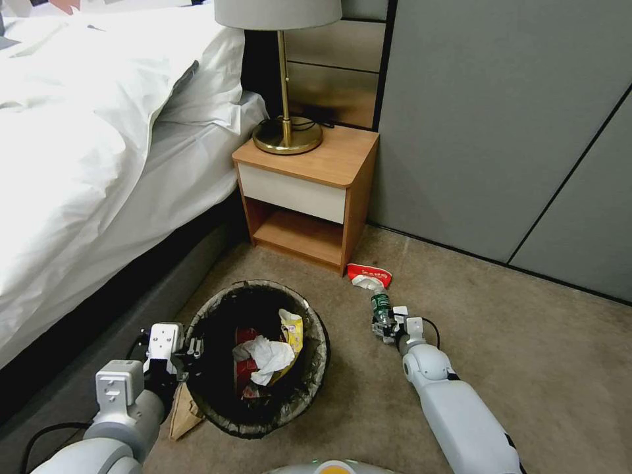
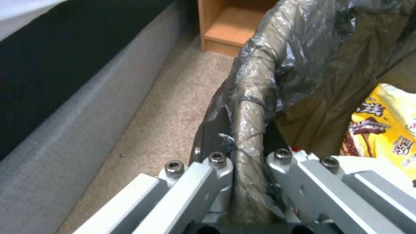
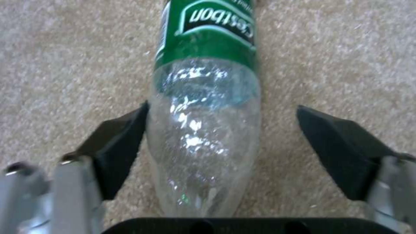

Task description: Pick up the trash bin, then pick up the garbage from the floor and place it into the trash bin.

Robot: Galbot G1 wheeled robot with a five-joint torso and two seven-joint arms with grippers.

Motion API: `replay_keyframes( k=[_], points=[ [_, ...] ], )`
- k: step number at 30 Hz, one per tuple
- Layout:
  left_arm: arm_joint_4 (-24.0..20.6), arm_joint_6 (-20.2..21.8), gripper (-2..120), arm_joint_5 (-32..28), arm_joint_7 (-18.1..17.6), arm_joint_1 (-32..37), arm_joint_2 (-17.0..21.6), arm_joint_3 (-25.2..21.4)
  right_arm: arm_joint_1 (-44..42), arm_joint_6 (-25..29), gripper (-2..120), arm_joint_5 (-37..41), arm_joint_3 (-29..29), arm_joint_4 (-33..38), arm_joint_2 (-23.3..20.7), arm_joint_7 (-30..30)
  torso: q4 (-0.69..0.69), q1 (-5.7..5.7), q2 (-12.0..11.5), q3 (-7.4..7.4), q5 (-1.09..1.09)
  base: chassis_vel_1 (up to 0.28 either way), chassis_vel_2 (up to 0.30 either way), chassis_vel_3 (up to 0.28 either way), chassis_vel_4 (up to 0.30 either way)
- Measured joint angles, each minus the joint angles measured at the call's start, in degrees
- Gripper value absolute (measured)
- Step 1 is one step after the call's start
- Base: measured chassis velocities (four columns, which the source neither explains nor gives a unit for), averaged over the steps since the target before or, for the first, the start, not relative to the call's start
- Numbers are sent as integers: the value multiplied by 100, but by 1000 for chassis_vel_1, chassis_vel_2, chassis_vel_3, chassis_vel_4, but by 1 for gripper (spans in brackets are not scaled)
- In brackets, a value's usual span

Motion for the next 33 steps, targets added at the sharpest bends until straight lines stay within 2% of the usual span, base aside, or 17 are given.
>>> replay_keyframes(
  k=[1,4,5,8,9,11,14,16,21,23,24,27,28,30,31,33],
  points=[
    [0,0,1,0,0,0,0,0,0,0,80,0,0,0,0,0,0,0,0,0,0,0,0,0,0],
    [0,-5,1,0,0,-1,-3,-1,-16,28,66,-29,1,4,14,-2,0,0,0,0,0,0,0,0,0],
    [0,-5,1,0,0,-1,-3,-1,-16,28,66,-29,1,4,14,-2,0,0,0,0,0,0,0,0,0],
    [0,-12,1,2,0,0,-3,-3,-36,49,52,-52,5,63,9,-4,0,0,0,0,0,0,0,0,0],
    [0,-12,1,2,0,0,-3,-3,-36,49,52,-52,5,63,9,-4,0,0,0,0,0,0,0,0,0],
    [0,-17,1,2,0,-6,-1,0,-50,49,40,-54,19,89,6,-5,0,0,0,0,0,0,0,0,0],
    [0,-18,1,2,0,-7,1,1,-53,49,40,-54,23,92,6,-6,0,0,0,0,0,0,0,0,0],
    [0,-18,1,-2,0,-9,16,6,-67,51,28,-56,52,107,2,-10,0,0,0,0,0,0,0,0,0],
    [0,-18,1,-3,-2,-4,28,7,-156,56,22,-31,142,345,-30,5,1,0,0,0,1,0,0,0,0],
    [0,-18,1,-3,-2,-10,28,22,-393,-33,22,201,208,1048,-188,51,0,0,0,0,0,0,0,0,0],
    [0,-18,1,-3,-2,-10,28,22,-393,-33,22,201,208,1048,-188,51,0,0,0,0,0,0,0,0,0],
    [0,-18,1,-14,0,-32,83,41,-858,-89,22,427,323,2253,-464,119,0,0,0,0,1,0,0,0,0],
    [0,-18,1,-14,0,-32,83,41,-858,-89,22,427,323,2253,-464,119,0,0,0,0,1,0,0,0,0],
    [0,-18,1,-39,9,-45,129,61,-1254,-52,22,391,472,3121,-728,118,0,0,0,0,0,0,0,0,0],
    [0,-18,1,-39,9,-45,129,61,-1254,-52,22,391,472,3121,-728,118,0,0,0,0,0,0,0,0,0],
    [0,-17,1,-45,16,-59,131,96,-1601,-100,22,443,568,3947,-987,112,-1,0,0,0,0,0,0,0,0]
  ],
)
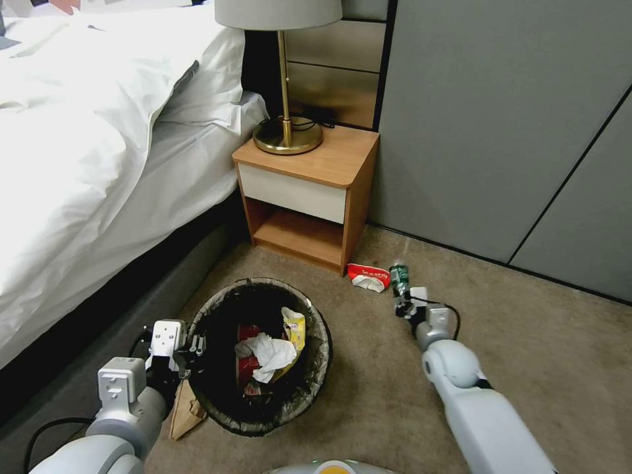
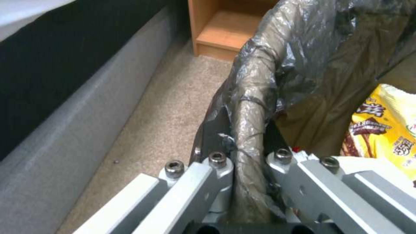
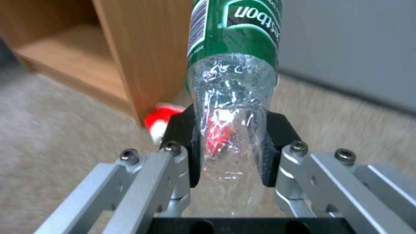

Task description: Pick up the trash bin, then pick up the garbage from the floor and place it into the trash bin.

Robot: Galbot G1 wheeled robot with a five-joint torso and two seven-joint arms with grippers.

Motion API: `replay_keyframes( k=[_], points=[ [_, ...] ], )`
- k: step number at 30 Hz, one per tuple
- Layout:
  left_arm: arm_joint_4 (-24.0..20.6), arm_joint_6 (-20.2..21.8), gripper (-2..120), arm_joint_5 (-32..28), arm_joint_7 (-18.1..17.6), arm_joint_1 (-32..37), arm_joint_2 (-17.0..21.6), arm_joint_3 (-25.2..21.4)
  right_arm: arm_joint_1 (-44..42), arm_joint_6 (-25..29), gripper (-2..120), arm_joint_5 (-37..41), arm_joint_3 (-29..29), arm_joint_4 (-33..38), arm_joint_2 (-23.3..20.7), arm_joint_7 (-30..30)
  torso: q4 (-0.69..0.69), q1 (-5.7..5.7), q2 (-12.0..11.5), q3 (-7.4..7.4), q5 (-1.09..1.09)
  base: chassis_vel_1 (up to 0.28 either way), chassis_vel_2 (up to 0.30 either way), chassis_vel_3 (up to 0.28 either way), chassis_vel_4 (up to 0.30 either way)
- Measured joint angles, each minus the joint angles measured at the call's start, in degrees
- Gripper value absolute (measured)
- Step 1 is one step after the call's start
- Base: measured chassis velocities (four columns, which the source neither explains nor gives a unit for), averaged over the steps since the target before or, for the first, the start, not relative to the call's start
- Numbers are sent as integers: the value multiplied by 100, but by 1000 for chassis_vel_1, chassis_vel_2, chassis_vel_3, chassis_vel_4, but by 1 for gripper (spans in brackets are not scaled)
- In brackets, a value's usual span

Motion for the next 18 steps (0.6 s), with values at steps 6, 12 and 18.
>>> replay_keyframes(
  k=[6,12,18],
  points=[
    [0,1,1,-1,8,-78,27,84,-406,-390,22,258,19,1290,-553,33,0,0,0,0,0,0,0,0,0],
    [0,4,1,-39,12,-173,136,108,-469,-734,22,775,-236,2684,-1192,254,2,0,0,0,0,0,0,0,0],
    [0,9,1,-20,12,-132,165,123,-433,-940,22,1110,-348,3434,-1548,152,2,0,0,0,0,0,0,0,0]
  ],
)
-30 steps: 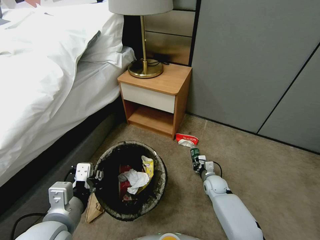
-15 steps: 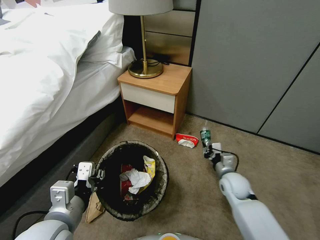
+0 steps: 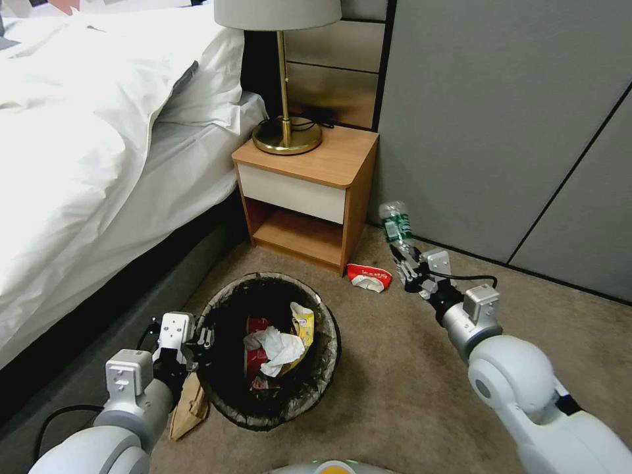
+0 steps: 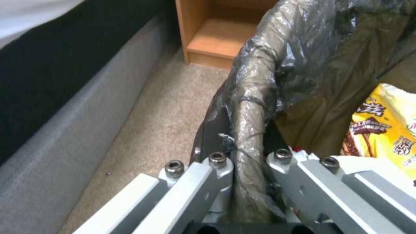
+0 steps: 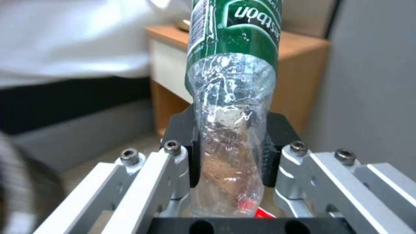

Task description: Pick up the trash bin, then pick up the garbage from the floor and place it into the trash bin.

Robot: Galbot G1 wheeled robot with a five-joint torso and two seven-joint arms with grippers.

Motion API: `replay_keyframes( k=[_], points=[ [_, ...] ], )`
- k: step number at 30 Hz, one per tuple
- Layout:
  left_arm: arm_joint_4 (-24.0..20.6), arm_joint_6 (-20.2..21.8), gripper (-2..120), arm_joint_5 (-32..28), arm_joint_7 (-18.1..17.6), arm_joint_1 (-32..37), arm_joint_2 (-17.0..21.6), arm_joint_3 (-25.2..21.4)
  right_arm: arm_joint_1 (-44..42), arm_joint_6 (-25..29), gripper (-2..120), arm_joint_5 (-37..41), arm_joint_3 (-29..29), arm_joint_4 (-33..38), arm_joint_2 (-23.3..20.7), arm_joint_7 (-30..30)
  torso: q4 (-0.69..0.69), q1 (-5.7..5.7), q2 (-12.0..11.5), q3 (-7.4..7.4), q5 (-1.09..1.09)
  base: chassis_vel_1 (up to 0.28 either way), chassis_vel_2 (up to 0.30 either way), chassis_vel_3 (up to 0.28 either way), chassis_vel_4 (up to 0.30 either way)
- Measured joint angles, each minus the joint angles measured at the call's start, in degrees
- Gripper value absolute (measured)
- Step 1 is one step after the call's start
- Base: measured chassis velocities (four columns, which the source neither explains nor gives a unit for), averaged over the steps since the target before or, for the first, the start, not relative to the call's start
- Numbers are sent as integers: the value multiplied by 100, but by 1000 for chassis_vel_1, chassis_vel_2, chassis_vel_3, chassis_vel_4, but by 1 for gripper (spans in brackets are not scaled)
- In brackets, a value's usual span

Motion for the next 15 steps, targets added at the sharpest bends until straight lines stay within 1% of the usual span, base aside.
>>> replay_keyframes(
  k=[3,4,7,8,11,12,15],
  points=[
    [0,10,1,18,0,6,-1,3,-4,-50,22,119,-128,351,-179,-204,0,0,0,0,0,0,0,0,0],
    [0,10,1,18,0,6,-1,3,-4,-50,22,119,-128,351,-179,-204,0,0,0,0,0,0,0,0,0],
    [0,14,1,47,0,2,-27,25,129,-55,22,126,-480,541,-345,-370,0,0,0,0,0,0,0,0,0],
    [0,14,1,47,0,2,-27,25,129,-55,22,126,-480,541,-345,-370,0,0,0,0,0,0,0,0,0],
    [0,15,1,85,0,5,-23,28,224,-55,22,127,-824,687,-449,-493,0,0,0,0,-1,0,0,0,0],
    [0,15,1,85,0,5,-23,28,224,-55,22,127,-824,687,-449,-493,0,0,0,0,-1,0,0,0,0],
    [0,17,1,89,4,-5,-17,30,215,-28,22,68,-1286,748,-496,-542,-1,0,0,0,-1,0,0,0,0]
  ],
)
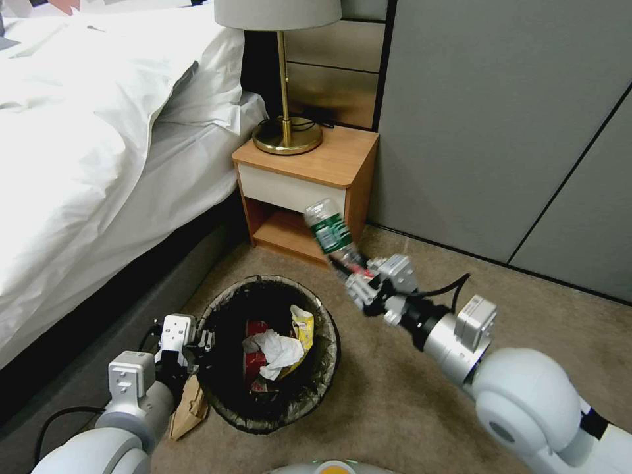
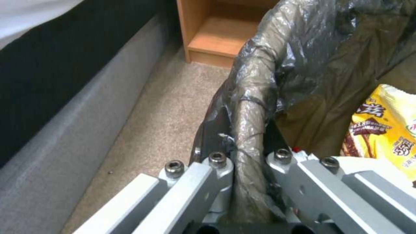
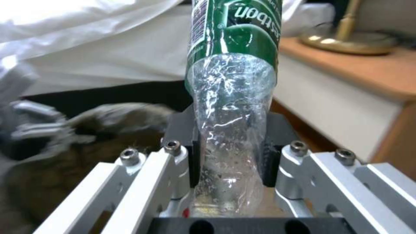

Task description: Pick up the trash bin, then pick up the garbage from the floor and place it into the trash bin.

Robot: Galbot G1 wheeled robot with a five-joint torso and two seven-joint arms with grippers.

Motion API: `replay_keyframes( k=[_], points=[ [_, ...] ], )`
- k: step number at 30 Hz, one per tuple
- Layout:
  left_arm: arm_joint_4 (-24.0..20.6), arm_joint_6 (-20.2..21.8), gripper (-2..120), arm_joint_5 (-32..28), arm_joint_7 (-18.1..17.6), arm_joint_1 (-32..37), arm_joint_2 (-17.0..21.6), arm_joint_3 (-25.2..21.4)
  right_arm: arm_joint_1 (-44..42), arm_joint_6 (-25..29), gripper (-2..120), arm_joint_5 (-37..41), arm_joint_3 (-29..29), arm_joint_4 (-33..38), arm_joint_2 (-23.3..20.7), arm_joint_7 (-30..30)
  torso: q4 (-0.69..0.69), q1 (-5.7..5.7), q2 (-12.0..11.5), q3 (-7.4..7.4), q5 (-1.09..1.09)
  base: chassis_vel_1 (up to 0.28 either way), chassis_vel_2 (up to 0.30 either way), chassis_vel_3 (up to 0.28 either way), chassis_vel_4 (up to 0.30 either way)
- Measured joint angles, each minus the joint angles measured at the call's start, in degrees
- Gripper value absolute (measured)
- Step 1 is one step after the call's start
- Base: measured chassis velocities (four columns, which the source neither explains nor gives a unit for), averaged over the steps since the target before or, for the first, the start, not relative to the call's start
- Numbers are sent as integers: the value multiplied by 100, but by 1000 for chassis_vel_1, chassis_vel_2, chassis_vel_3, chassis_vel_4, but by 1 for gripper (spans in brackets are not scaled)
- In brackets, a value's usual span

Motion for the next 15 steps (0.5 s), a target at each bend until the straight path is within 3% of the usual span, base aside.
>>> replay_keyframes(
  k=[15],
  points=[
    [0,5,1,69,20,-31,-58,76,97,101,22,-359,-1157,-226,125,-292,1,0,0,0,0,0,0,0,0]
  ],
)
